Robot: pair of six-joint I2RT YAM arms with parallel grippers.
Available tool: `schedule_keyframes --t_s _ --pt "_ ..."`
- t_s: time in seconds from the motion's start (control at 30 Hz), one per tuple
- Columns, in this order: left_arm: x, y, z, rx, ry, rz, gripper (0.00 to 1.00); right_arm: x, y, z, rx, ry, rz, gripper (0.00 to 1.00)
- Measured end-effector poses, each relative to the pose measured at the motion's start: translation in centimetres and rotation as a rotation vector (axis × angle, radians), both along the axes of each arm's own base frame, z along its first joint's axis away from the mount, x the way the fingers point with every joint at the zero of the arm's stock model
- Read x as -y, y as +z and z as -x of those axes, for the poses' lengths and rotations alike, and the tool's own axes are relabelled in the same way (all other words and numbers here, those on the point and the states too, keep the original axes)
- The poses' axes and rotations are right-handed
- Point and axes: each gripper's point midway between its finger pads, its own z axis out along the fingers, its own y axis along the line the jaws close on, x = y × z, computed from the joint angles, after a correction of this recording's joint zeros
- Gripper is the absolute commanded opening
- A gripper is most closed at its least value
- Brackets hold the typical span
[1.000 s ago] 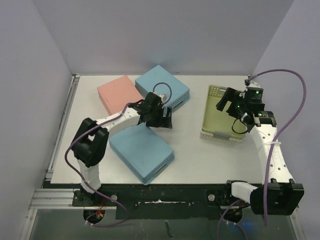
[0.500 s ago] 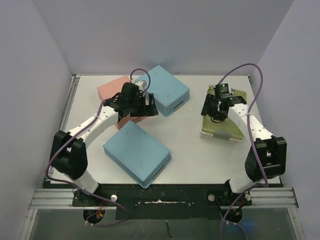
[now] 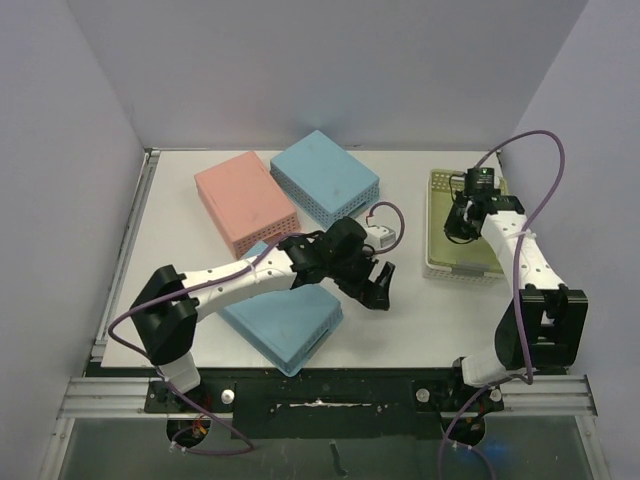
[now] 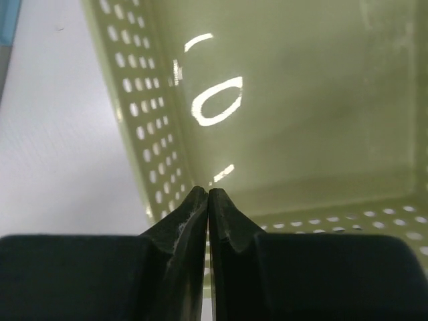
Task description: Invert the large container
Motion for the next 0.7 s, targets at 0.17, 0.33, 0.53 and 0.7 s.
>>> schedule_keyframes --t_s 0.17,0.33,0.53,0.7 --pt "-0.3 -3.4 1.0 -0.064 -0.036 -0.042 0.83 2.6 0.7 1.0 -0.008 -0.032 0.065 0.25" --pt "-3.1 -7.0 0.5 -0.144 0.006 -0.116 0.83 2.9 1.2 1.8 -0.017 -0.007 0.093 0.67" --pt "-3.7 -7.4 -0.4 -0.129 0.021 -0.136 0.83 1.5 3.0 1.1 0.035 0.065 0.084 0.88" --pt "-3.2 -6.8 -0.4 -0.114 0.011 -0.132 0.83 -0.4 4.5 0.2 0.085 0.125 0.078 0.93"
